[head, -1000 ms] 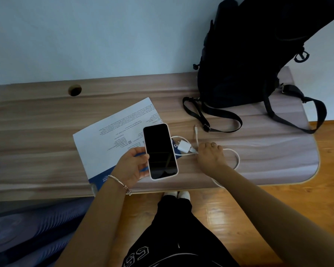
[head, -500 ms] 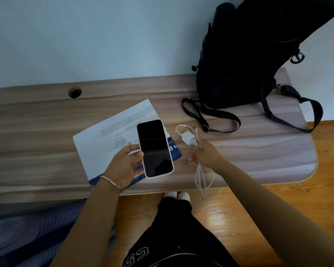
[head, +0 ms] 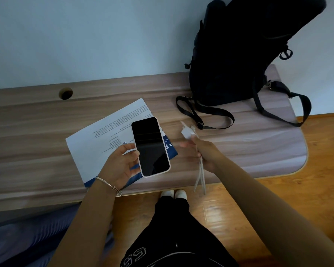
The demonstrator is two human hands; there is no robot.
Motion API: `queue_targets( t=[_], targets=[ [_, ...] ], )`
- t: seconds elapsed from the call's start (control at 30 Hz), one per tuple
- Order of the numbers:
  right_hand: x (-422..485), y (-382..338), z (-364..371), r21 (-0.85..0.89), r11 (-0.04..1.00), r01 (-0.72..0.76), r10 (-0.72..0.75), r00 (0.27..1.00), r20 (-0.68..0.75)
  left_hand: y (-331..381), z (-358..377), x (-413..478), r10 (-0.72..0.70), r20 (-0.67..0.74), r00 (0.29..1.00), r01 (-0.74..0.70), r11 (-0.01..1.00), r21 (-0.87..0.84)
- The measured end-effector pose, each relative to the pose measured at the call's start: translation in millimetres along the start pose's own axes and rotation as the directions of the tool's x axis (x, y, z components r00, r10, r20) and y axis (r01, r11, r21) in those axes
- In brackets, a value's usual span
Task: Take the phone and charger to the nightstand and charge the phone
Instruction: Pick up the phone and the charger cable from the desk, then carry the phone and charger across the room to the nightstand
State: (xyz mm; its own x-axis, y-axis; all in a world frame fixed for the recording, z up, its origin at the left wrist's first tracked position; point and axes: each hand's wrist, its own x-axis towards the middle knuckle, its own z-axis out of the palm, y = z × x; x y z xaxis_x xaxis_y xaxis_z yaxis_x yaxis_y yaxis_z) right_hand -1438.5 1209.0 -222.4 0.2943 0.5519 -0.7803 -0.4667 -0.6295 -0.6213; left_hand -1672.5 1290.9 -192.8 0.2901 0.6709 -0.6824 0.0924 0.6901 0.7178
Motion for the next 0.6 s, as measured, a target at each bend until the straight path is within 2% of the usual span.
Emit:
queue_targets(
  t=[0.1, 0.23, 0.33, 0.47, 0.6],
  targets=[
    [1.1, 1.0, -2.3, 0.18, 0.981, -0.078, 0.059, 0.992, 0.11, 6.6, 2.3, -3.3, -0.002, 0.026, 1.0, 0.002, 1.0, -0.013],
    [0.0, 4.3, -7.0, 0.405, 0.901, -0.159, 0.036, 0.955, 0.296, 15.3, 4.7, -5.3, 0.003, 0.048, 0.999, -0.003, 1.0, 0.007],
    [-2.0, 8.8, -8.6, 0.459, 0.875, -0.155, 0.001, 0.948, 0.319, 20.7, 6.0, -5.7, 0.004, 0.077, 0.997, -0.006, 1.0, 0.019],
    [-13.5, 9.8, -10.4, 0.44, 0.896, -0.069, -0.067, 0.956, 0.285, 26.5, 7.6, -4.5, 0.005, 0.102, 0.995, -0.009, 0.999, 0.039],
    [-32.3, 8.8, -20.4, 0.546, 0.837, -0.043, -0.158, 0.936, 0.316, 33.9, 16.8, -0.8, 0.002, 0.167, 0.986, -0.013, 0.998, 0.067]
  ],
)
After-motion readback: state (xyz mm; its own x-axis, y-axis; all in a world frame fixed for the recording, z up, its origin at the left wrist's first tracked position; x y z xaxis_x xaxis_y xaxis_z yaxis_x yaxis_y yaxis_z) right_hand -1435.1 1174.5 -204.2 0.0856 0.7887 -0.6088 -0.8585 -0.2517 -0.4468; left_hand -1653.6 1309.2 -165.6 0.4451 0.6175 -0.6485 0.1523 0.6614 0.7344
